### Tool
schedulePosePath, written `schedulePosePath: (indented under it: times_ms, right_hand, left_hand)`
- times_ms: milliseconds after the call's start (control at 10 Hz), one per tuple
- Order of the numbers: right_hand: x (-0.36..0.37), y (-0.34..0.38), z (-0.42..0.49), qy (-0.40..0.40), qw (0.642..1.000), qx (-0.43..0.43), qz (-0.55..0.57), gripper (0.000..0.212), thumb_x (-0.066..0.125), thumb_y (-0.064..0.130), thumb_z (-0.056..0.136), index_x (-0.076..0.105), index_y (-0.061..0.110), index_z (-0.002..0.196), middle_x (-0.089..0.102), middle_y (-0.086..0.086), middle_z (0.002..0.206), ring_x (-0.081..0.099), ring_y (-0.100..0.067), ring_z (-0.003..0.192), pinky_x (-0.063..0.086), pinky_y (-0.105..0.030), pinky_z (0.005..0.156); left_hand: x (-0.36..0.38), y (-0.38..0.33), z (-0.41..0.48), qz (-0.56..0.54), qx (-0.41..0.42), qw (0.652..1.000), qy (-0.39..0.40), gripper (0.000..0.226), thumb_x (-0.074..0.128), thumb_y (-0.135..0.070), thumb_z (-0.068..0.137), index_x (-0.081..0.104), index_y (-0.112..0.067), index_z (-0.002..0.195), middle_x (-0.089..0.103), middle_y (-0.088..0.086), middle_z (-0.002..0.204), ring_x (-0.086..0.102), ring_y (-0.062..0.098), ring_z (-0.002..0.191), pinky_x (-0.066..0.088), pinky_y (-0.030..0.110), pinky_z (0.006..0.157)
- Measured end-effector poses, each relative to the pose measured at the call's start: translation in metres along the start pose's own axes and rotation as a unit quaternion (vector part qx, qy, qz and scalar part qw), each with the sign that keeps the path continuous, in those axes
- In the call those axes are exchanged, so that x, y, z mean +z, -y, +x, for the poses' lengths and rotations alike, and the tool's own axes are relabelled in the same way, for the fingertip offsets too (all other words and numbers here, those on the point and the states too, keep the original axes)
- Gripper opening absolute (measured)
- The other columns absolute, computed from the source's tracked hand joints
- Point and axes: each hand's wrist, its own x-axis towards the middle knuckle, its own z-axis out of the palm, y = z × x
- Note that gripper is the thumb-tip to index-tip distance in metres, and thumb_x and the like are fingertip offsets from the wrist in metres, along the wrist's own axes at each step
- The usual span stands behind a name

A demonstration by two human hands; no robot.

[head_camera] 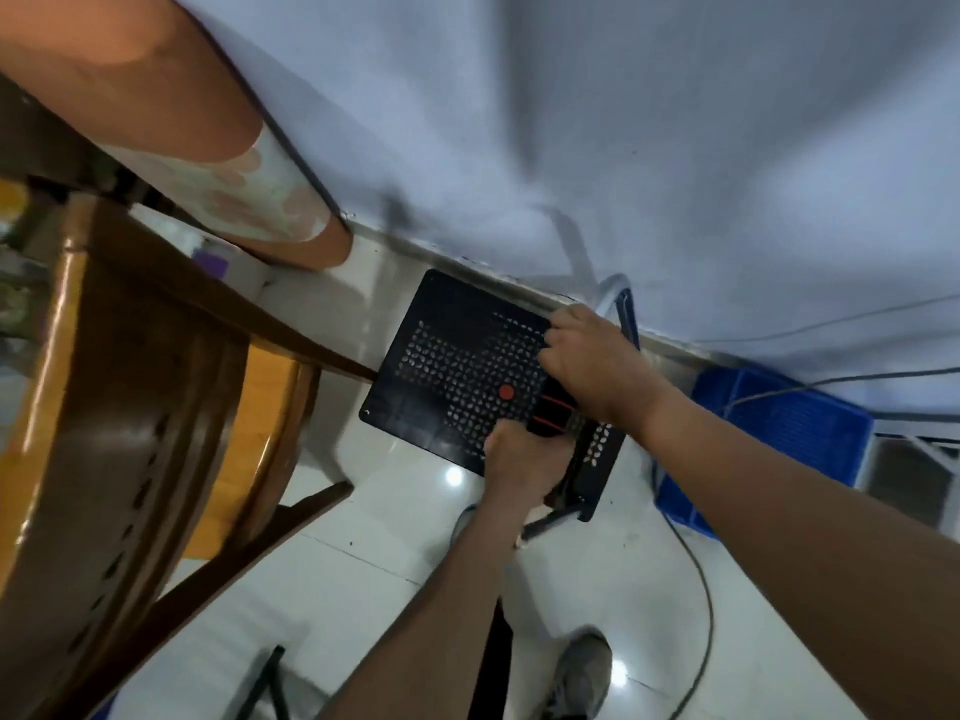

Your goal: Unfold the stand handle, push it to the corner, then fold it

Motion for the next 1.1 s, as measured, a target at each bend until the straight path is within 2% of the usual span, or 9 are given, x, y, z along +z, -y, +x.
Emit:
schedulePosePath:
  times_ms: [100,200,300,400,500,600,700,1000,1100]
  right_hand:
    - [0.007,0.014,0.016,-0.117,0.988,0.036,0.092,0.008,0.060,0.004,0.081,0.060,0.009,0.088,0.062,-0.011,0.093,0.048,-0.032,0.102,0.037,-0.044,0.099]
    - [0.014,0.035,0.030,-0.184,0.957,0.136,0.179,0.039,0.050,-0.001,0.086,0.049,0.002,0.125,0.044,-0.021,0.143,0.024,-0.033,0.141,0.017,-0.044,0.118]
    - [0.036,0.062,0.028,-0.216,0.902,0.235,0.290,0.080,0.053,-0.010,0.078,0.020,0.008,0.149,0.008,-0.010,0.162,-0.001,-0.023,0.148,0.017,-0.042,0.118]
    - [0.090,0.088,0.013,-0.179,0.833,0.355,0.386,0.092,0.056,-0.012,0.073,0.013,0.011,0.151,0.004,-0.005,0.163,-0.004,-0.018,0.148,0.019,-0.041,0.118]
    - [0.165,0.109,-0.006,-0.100,0.801,0.427,0.408,0.087,0.063,-0.003,0.075,0.020,0.009,0.149,0.011,-0.007,0.162,0.001,-0.019,0.148,0.016,-0.038,0.119]
    - [0.246,0.127,-0.012,-0.072,0.776,0.453,0.433,0.075,0.062,0.002,0.078,0.029,0.005,0.145,0.023,-0.014,0.158,0.014,-0.025,0.146,0.018,-0.038,0.119]
    - [0.302,0.142,-0.015,-0.065,0.730,0.495,0.467,0.068,0.060,0.003,0.079,0.034,0.004,0.143,0.031,-0.015,0.154,0.022,-0.027,0.143,0.022,-0.039,0.118]
    - [0.402,0.135,-0.005,0.007,0.788,0.426,0.445,0.061,0.057,0.017,0.090,0.032,0.007,0.145,0.032,-0.015,0.154,0.027,-0.028,0.142,0.028,-0.042,0.115]
    - [0.365,0.121,-0.002,0.004,0.772,0.442,0.457,0.057,0.049,0.028,0.097,0.031,0.004,0.145,0.031,-0.018,0.153,0.026,-0.030,0.142,0.025,-0.042,0.116]
  left_hand:
    - [-0.008,-0.001,0.019,-0.083,-0.060,0.995,0.020,0.023,0.072,-0.021,0.070,0.049,-0.016,0.068,0.053,0.000,0.061,0.051,0.017,0.046,0.039,0.021,0.039]
    - [-0.023,-0.002,0.043,-0.080,-0.104,0.990,0.049,0.017,0.067,-0.017,0.080,0.051,-0.016,0.074,0.047,0.001,0.058,0.042,0.013,0.038,0.032,0.015,0.036]
    - [-0.050,0.015,0.087,-0.069,-0.086,0.994,0.023,0.015,0.069,-0.018,0.076,0.055,-0.014,0.072,0.046,0.002,0.050,0.034,0.013,0.031,0.025,0.015,0.033]
    - [-0.087,0.040,0.144,0.035,-0.044,0.997,-0.060,0.029,0.075,-0.033,0.073,0.058,-0.011,0.068,0.053,0.003,0.048,0.043,0.017,0.033,0.035,0.023,0.036]
    - [-0.109,0.076,0.208,0.228,0.041,0.962,-0.144,0.036,0.071,-0.032,0.083,0.060,0.001,0.093,0.068,0.017,0.076,0.066,0.031,0.062,0.056,0.039,0.056]
    - [-0.105,0.119,0.279,0.359,0.072,0.917,-0.159,0.044,0.065,-0.008,0.086,0.043,0.007,0.120,0.060,0.031,0.110,0.059,0.047,0.099,0.051,0.051,0.083]
    - [-0.096,0.150,0.330,0.368,0.078,0.908,-0.187,0.043,0.065,0.001,0.083,0.044,0.007,0.120,0.058,0.033,0.114,0.057,0.049,0.103,0.046,0.051,0.088]
    - [-0.065,0.214,0.407,0.420,0.120,0.876,-0.203,0.057,0.059,0.001,0.085,0.030,0.008,0.134,0.043,0.035,0.132,0.045,0.049,0.120,0.039,0.051,0.101]
    - [-0.069,0.210,0.384,0.436,0.241,0.842,-0.209,0.053,0.045,-0.008,0.092,0.028,0.014,0.137,0.037,0.037,0.138,0.039,0.051,0.123,0.036,0.056,0.105]
